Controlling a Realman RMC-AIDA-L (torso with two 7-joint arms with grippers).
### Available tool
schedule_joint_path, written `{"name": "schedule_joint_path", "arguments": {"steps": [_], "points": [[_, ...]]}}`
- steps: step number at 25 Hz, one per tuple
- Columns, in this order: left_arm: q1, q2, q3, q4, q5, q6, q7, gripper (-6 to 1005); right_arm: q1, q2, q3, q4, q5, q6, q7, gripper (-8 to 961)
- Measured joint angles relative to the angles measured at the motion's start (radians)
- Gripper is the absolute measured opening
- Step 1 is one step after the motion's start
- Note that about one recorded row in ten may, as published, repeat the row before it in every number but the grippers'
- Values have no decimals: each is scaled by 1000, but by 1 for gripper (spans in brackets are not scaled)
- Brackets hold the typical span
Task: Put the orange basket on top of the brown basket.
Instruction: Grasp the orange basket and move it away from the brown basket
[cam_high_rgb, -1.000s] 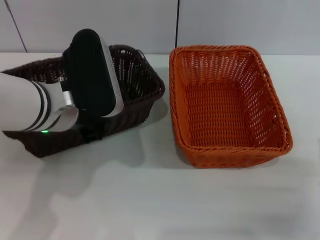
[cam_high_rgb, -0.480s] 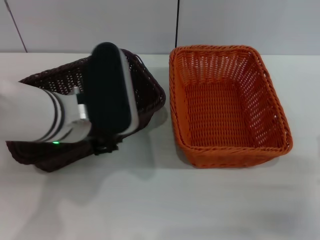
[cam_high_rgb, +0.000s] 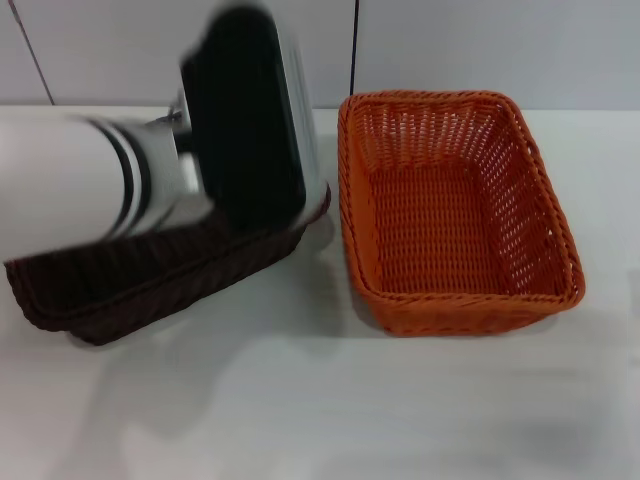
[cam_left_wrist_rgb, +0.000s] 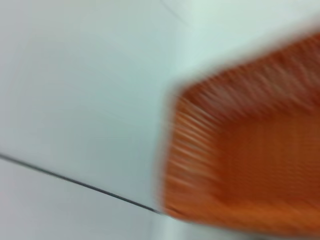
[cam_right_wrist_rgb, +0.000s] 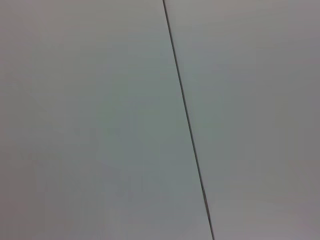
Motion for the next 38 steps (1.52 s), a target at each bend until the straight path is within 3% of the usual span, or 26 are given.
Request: {"name": "schedule_joint_path", "arguments": {"steps": [1, 2, 3, 5, 6, 7, 8, 9, 12, 13, 16, 17, 18, 22, 25, 26, 27, 28, 29, 30, 32, 33, 35, 36, 37, 38], "points": [[10, 0, -3, -7, 0, 37, -11, 591, 0, 0, 0, -1, 0, 0, 0, 691], [71, 0, -14, -14, 2, 218, -56, 592, 1, 1, -1, -7, 0, 5, 0, 690], [71, 0, -14, -14, 2, 218, -56, 593, 1, 1, -1, -7, 0, 5, 0, 690], [138, -1, -19, 12, 1, 447, -85, 595, 4, 1, 1, -17, -2, 11, 1, 690], [186, -1, -19, 54, -5, 660, -116, 597, 6, 0, 3, -22, -6, 12, 2, 690], [243, 0, -16, 155, -23, 982, -180, 598, 13, -1, 7, -28, -13, 14, 2, 690], [243, 0, -16, 155, -23, 982, -180, 599, 13, -1, 7, -28, -13, 14, 2, 690], [257, -1, -11, 218, -32, 1123, -211, 600, 19, -3, 10, -30, -14, 14, 2, 691], [272, -1, -3, 471, -104, 1708, -287, 611, 34, -9, 15, -33, -22, 14, 19, 691], [272, -1, -3, 471, -104, 1708, -287, 620, 34, -9, 15, -33, -22, 14, 19, 691], [281, 1, -16, 613, -231, 1938, -352, 647, 41, -19, 18, -36, -54, 14, 64, 691], [282, 4, -35, 736, -269, 2035, -455, 647, 47, -23, 18, -37, -76, 14, 80, 691], [282, 4, -35, 736, -269, 2035, -455, 647, 47, -23, 18, -37, -76, 14, 80, 691], [269, 5, -132, 1042, -281, 2239, -744, 647, 66, -33, 18, -60, -136, 8, 84, 691], [263, 5, -168, 1131, -282, 2246, -806, 646, 72, -40, 18, -77, -151, 3, 84, 692], [260, 6, -184, 1179, -281, 2255, -830, 646, 74, -47, 18, -92, -157, -9, 84, 692], [258, 6, -194, 1212, -280, 2260, -844, 646, 69, -83, 18, -168, -177, -79, 85, 692], [258, 6, -199, 1238, -279, 2266, -850, 646, 69, -83, 18, -168, -177, -79, 85, 692], [263, 6, -203, 1260, -280, 2271, -854, 646, 60, -149, 27, -303, -208, -219, 86, 692], [267, 6, -204, 1271, -281, 2273, -855, 646, 60, -149, 27, -303, -208, -219, 86, 692], [278, 5, -205, 1294, -282, 2276, -854, 646, 59, -240, 97, -515, -277, -519, 86, 691], [278, 5, -205, 1294, -282, 2276, -854, 646, 59, -240, 97, -515, -277, -519, 86, 691], [279, 5, -205, 1303, -282, 2277, -854, 646, 41, -260, 206, -655, -354, -771, 85, 691], [279, 5, -205, 1303, -282, 2277, -854, 646, 27, -252, 287, -734, -398, -932, 81, 690], [279, 5, -205, 1303, -282, 2277, -854, 646, 8, -216, 448, -873, -482, -1276, 69, 690], [279, 5, -205, 1303, -282, 2277, -854, 646, 8, -216, 448, -873, -482, -1276, 69, 690]]}}
